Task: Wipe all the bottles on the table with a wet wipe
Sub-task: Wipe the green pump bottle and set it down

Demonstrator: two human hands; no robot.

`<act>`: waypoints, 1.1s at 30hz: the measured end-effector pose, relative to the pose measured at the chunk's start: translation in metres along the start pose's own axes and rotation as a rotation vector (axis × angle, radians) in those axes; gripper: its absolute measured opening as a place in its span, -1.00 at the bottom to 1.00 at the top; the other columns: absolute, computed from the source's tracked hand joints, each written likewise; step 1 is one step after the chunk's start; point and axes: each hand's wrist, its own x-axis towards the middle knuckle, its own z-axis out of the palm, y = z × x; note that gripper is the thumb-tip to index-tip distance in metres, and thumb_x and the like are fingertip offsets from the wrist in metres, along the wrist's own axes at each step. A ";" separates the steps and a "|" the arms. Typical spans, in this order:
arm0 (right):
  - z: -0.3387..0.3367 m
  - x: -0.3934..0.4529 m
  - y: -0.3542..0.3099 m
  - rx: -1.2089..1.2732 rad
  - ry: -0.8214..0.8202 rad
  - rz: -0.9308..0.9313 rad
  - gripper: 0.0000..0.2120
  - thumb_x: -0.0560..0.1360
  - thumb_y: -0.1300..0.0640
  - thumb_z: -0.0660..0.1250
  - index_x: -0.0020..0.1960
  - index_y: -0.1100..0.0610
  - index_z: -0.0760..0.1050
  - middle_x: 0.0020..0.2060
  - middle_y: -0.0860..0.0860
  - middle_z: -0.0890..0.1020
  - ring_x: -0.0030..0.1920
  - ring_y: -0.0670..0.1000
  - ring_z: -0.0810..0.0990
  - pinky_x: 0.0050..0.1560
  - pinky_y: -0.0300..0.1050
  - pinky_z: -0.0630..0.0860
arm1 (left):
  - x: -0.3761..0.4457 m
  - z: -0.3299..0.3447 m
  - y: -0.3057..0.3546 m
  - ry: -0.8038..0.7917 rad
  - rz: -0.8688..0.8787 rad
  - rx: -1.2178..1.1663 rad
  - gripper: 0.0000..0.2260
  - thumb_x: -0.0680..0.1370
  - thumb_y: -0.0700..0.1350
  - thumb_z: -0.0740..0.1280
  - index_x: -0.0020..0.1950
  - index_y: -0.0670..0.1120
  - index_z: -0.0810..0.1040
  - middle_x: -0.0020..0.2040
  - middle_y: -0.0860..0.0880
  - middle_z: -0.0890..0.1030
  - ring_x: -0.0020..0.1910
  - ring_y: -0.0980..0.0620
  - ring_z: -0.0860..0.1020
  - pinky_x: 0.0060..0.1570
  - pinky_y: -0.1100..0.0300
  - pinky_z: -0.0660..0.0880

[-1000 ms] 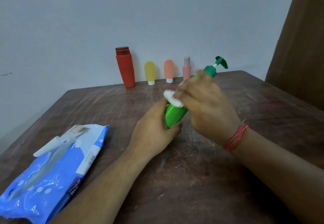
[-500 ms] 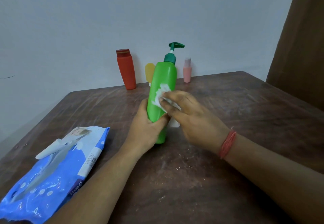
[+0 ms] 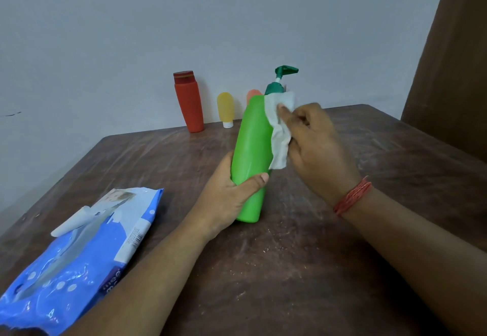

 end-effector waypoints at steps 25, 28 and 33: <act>-0.019 0.003 0.012 -0.057 0.125 -0.133 -0.86 0.53 0.28 0.35 0.06 0.19 0.63 -0.08 0.06 0.64 -0.05 0.18 0.56 0.05 -0.11 0.36 | -0.003 0.002 -0.003 -0.153 -0.101 -0.291 -0.52 0.42 -0.10 0.48 0.30 0.15 0.46 0.06 -0.15 0.68 -0.07 -0.26 0.67 -0.11 -0.18 0.63; -0.016 -0.006 -0.001 0.012 0.076 -0.236 -0.90 0.51 0.28 0.41 0.02 0.23 0.64 -0.13 0.08 0.63 -0.10 0.11 0.55 -0.06 -0.06 0.47 | -0.003 0.001 -0.003 -0.143 -0.117 -0.315 -0.51 0.42 -0.10 0.48 0.31 0.11 0.47 0.07 -0.17 0.68 -0.06 -0.28 0.67 -0.10 -0.18 0.62; -0.015 0.000 -0.005 0.099 0.169 -0.135 -0.90 0.50 0.21 0.45 -0.09 0.25 0.62 -0.18 0.09 0.59 -0.18 0.04 0.53 -0.18 -0.05 0.50 | -0.003 0.000 -0.003 -0.170 -0.109 -0.311 -0.52 0.42 -0.10 0.48 0.31 0.12 0.47 0.07 -0.14 0.68 -0.05 -0.28 0.66 -0.11 -0.16 0.62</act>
